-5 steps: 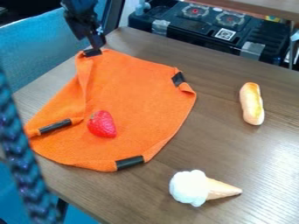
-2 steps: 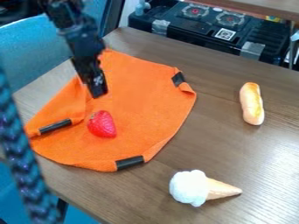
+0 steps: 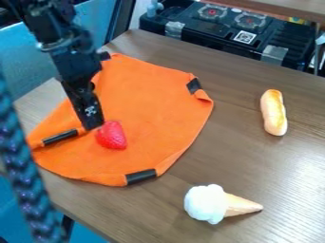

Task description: Unfold a cloth from bottom to top

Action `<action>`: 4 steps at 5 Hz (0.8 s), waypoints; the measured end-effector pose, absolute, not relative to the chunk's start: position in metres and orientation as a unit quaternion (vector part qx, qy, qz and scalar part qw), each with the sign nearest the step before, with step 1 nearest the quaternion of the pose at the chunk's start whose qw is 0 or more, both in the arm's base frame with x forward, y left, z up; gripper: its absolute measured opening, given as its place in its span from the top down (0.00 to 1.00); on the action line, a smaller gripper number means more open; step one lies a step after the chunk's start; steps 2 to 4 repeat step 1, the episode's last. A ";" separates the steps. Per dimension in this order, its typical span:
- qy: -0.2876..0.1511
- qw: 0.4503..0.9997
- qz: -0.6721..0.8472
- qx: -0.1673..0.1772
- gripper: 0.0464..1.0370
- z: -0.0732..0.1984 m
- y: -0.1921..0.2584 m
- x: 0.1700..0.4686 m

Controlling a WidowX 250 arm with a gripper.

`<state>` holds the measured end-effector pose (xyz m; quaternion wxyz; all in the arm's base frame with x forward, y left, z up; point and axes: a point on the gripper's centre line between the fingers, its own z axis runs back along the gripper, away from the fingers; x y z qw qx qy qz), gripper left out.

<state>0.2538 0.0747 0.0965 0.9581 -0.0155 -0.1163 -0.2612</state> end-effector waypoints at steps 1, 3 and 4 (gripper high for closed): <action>-0.102 0.962 -0.253 0.011 0.04 0.099 0.077 0.239; -0.102 0.962 -0.253 0.011 0.04 0.099 0.077 0.239; -0.102 0.962 -0.253 0.011 0.04 0.099 0.077 0.239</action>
